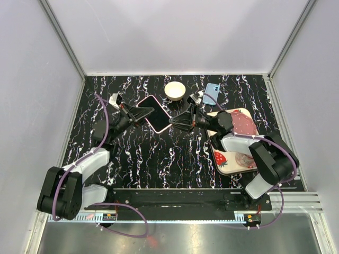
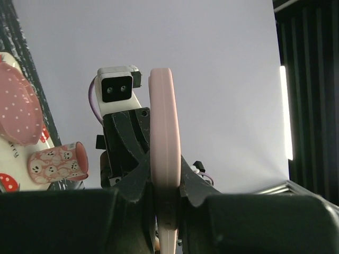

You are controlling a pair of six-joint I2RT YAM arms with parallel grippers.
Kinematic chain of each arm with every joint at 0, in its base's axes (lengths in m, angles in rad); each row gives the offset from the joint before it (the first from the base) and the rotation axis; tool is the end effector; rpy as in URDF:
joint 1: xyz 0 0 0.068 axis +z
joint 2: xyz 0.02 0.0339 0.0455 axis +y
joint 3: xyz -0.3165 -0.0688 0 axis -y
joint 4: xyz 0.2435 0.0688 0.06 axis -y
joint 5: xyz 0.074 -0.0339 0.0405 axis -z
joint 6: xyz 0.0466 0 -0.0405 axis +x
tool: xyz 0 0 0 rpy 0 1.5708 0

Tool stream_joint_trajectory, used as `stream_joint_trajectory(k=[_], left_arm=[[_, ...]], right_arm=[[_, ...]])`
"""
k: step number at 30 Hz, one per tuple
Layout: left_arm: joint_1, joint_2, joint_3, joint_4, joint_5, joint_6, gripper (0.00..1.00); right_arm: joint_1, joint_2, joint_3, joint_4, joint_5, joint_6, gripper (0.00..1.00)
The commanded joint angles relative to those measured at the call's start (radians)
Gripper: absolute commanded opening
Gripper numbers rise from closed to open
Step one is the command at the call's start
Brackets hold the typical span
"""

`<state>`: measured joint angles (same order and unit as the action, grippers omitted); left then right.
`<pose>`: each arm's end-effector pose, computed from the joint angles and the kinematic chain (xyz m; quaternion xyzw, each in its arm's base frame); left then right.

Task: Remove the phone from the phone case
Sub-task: Remove the phone case from the phone.

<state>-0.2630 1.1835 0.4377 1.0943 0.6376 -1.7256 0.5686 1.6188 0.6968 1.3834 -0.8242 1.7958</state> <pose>0.2098 -0.0852 0.3235 -0.1728 0.5770 -0.7501 0.2731 0.2552 0.2037 0.3189 -0.0005 0.5906 0.8008 0.0999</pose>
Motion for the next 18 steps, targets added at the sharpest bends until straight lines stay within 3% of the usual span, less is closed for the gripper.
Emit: stream_joint_trajectory(k=[1,10,13,18], left_arm=[[-0.007,-0.016,0.134,0.573,0.126,-0.101,0.0],[0.027,-0.099,0.102,0.573,0.132,-0.147,0.0],[0.028,-0.126,0.108,0.573,0.119,-0.155,0.0],[0.027,-0.16,0.145,0.572,0.071,-0.157,0.0]], right_arm=[[-0.012,-0.053,0.069,0.184,0.057,0.036,0.0],[-0.079,0.004,-0.072,0.186,0.05,-0.019,0.0],[-0.078,0.018,-0.063,0.187,0.054,-0.024,0.0],[-0.069,0.0,0.035,0.187,0.123,0.101,0.0]])
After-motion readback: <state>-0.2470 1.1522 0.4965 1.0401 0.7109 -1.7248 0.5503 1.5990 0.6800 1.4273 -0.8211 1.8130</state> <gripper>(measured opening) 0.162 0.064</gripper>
